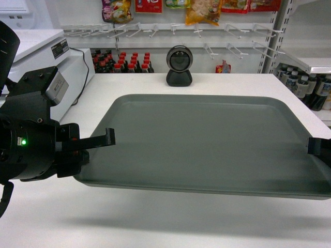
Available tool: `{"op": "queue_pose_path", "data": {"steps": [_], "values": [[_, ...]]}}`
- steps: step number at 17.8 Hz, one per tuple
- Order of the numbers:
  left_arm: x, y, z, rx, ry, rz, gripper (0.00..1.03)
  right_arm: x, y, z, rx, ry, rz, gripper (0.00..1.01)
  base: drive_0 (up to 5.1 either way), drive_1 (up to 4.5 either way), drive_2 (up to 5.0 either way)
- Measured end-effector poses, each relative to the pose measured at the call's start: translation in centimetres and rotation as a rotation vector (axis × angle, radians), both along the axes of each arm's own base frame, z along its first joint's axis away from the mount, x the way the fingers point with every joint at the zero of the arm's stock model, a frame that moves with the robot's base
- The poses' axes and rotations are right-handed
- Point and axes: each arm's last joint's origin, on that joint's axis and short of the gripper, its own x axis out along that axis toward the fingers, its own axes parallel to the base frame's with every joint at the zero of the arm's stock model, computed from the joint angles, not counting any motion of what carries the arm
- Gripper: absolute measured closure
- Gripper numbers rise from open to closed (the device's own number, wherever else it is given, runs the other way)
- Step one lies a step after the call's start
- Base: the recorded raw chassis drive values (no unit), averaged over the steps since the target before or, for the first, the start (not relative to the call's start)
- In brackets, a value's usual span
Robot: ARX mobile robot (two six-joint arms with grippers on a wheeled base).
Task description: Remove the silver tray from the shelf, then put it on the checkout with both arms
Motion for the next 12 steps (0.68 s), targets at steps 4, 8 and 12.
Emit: {"op": "queue_pose_path", "data": {"steps": [4, 8, 12], "values": [[0.0, 0.0, 0.1, 0.000, -0.004, 0.001, 1.00, 0.0, 0.0, 0.1, 0.000, -0.005, 0.000, 0.98, 0.0, 4.33, -4.3], [0.8, -0.8, -0.2, 0.122, -0.104, 0.063, 1.00, 0.5, 0.0, -0.2, 0.012, -0.103, 0.051, 0.98, 0.0, 4.33, -4.3], [5.3, -1.5, 0.7, 0.167, -0.173, 0.081, 1.00, 4.7, 0.3, 0.8, -0.003, -0.169, 0.071, 0.98, 0.0, 4.33, -4.3]]}}
